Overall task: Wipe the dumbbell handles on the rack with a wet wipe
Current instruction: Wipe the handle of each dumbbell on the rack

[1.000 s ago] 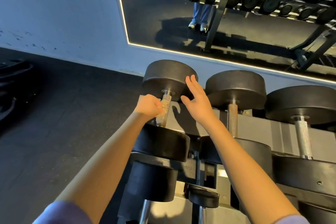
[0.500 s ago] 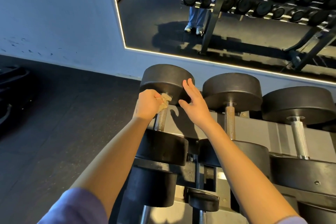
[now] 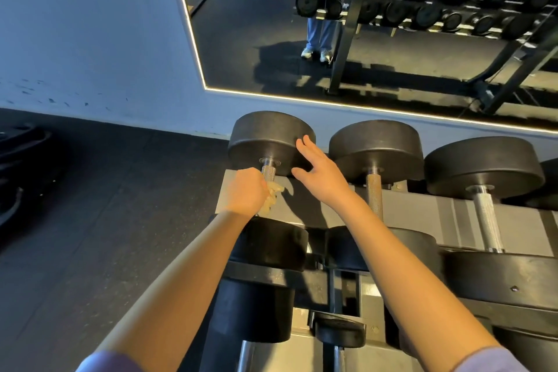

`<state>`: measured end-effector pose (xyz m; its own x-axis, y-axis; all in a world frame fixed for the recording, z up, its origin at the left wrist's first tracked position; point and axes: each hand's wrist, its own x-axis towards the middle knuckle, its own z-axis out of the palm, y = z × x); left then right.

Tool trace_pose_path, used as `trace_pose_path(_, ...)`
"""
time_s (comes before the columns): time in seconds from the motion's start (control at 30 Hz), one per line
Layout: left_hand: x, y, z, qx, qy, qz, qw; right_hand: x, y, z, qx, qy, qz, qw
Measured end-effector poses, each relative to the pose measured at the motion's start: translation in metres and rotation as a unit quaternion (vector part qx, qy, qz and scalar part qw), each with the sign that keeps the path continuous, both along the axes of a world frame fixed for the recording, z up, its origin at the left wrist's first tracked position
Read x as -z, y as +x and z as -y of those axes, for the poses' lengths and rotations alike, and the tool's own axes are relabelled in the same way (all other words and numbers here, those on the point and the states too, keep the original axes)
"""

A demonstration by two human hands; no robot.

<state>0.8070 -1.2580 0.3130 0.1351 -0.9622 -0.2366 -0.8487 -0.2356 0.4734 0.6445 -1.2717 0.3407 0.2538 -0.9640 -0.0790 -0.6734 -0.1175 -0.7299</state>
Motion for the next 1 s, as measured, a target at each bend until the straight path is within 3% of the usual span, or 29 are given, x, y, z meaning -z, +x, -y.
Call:
trace_pose_path(0.1,-0.012,-0.023,-0.01,0.012,-0.063,-0.094,0.994,-0.005,-0.027,-0.022,0.038,-0.084,-0.086,0.992)
trace_pose_path(0.2,-0.014,-0.05,-0.012,0.018,-0.086,-0.167,0.982,0.005,-0.07,-0.047,0.099,-0.184,-0.175,0.962)
trace_pose_path(0.27,-0.011,-0.067,-0.012,0.024,-0.079,-0.186,0.979,0.013,-0.097,-0.058,0.134,-0.178,-0.207,0.953)
trace_pose_path(0.4,0.001,-0.095,-0.013,0.04,-0.058,-0.236,0.969,0.023,-0.134,-0.074,0.204,-0.063,-0.17,0.962)
trace_pose_path(0.53,0.015,-0.124,-0.007,0.039,-0.043,-0.268,0.962,0.029,-0.142,-0.089,0.283,0.011,-0.009,0.959)
trace_pose_path(1.0,0.027,-0.188,0.041,0.028,-0.072,-0.255,0.964,0.032,-0.143,-0.088,0.312,-0.008,0.038,0.949)
